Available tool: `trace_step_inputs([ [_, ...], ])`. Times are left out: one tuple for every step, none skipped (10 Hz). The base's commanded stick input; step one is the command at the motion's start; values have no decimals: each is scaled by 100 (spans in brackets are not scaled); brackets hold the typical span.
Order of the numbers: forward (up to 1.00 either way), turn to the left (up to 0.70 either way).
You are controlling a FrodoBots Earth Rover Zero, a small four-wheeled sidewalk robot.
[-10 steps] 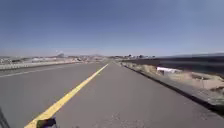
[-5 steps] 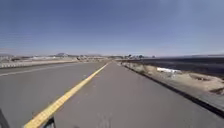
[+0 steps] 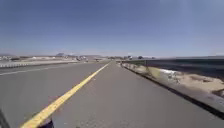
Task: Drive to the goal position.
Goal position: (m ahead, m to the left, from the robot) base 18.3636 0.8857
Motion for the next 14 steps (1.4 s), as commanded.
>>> trace_step_inputs([
  [85, 0],
  [85, 0],
  [85, 0],
  [85, 0],
  [85, 0],
  [85, 0],
  [85, 0],
  [85, 0],
  [85, 0],
  [85, 0],
  [85, 0],
  [85, 0],
  [85, 0],
  [85, 0],
])
